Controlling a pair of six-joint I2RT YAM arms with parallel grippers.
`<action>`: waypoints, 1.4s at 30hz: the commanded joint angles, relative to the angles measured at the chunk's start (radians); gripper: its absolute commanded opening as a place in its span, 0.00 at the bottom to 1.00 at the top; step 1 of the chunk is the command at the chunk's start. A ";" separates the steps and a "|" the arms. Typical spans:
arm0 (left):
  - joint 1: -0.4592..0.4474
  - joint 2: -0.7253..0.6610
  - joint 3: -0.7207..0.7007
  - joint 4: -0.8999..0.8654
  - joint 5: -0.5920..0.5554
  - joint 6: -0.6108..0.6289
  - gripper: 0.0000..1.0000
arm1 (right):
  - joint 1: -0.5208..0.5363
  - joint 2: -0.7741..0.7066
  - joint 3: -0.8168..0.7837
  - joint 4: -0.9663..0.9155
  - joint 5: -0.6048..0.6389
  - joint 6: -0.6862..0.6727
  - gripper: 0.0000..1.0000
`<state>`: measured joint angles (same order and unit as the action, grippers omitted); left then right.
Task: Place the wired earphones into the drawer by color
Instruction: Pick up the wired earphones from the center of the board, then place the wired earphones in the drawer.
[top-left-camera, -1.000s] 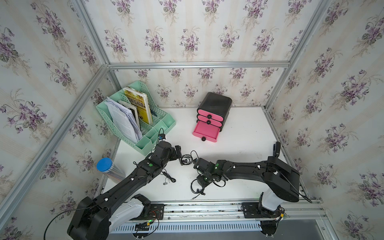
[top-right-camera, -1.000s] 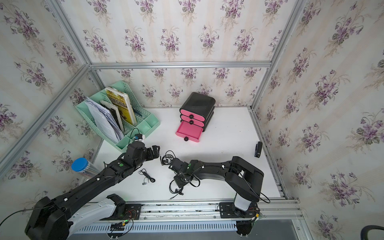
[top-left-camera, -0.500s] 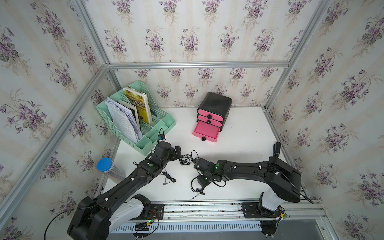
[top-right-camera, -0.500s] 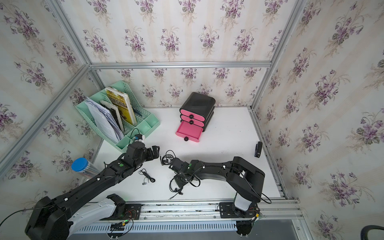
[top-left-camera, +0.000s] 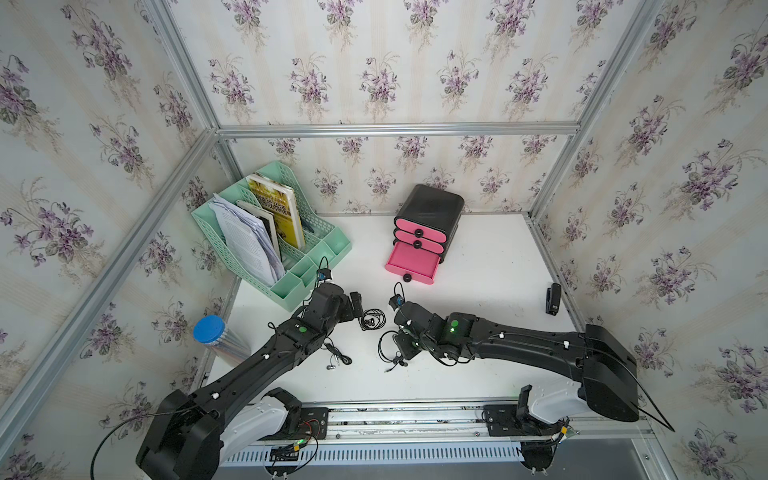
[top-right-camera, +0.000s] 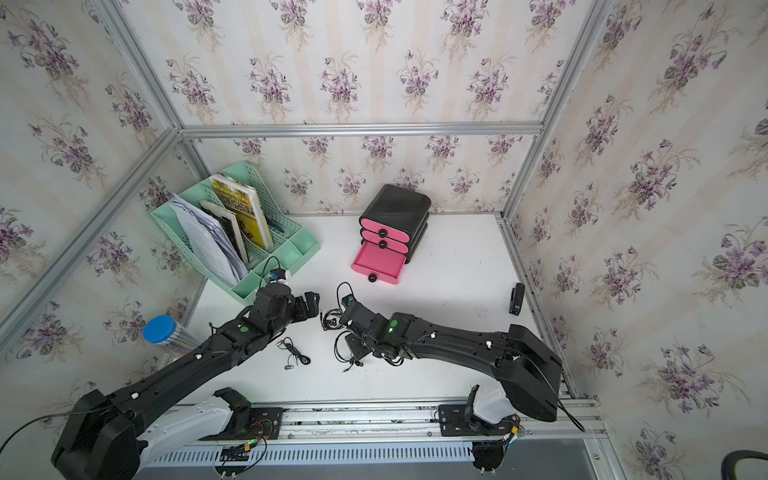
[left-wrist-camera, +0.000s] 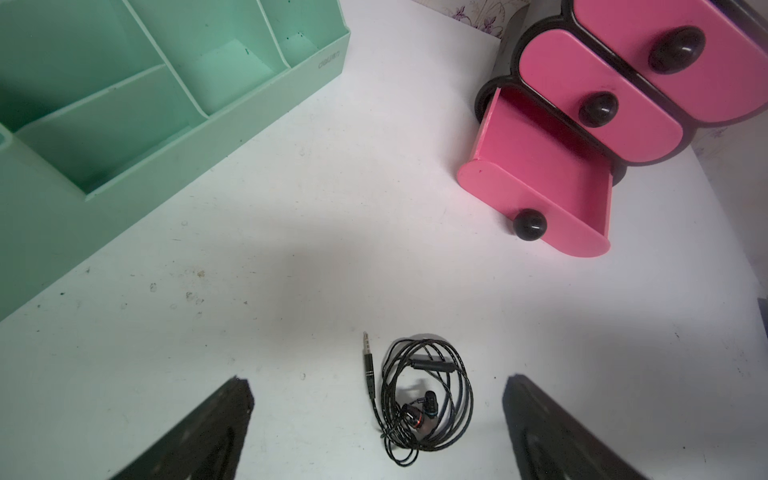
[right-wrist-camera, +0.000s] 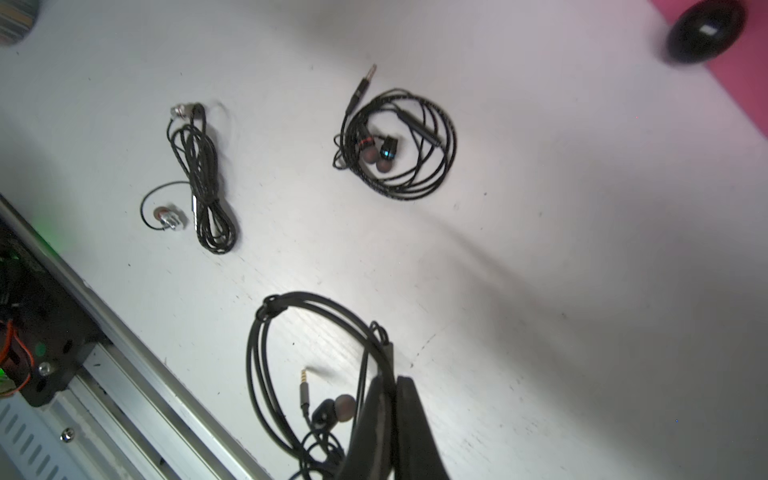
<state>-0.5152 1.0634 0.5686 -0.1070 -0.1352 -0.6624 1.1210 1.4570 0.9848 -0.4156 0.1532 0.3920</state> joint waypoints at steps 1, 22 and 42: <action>0.001 0.002 0.008 0.019 -0.014 0.001 0.99 | -0.029 -0.021 0.030 -0.014 0.081 -0.045 0.00; 0.003 0.004 0.037 -0.009 -0.012 0.007 0.99 | -0.440 0.029 0.213 0.122 0.059 -0.126 0.00; 0.001 -0.025 0.014 0.002 0.003 -0.013 0.99 | -0.503 0.103 0.114 0.483 0.277 0.168 0.00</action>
<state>-0.5148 1.0370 0.5827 -0.1146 -0.1341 -0.6651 0.6189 1.5417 1.0985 -0.0128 0.3538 0.5056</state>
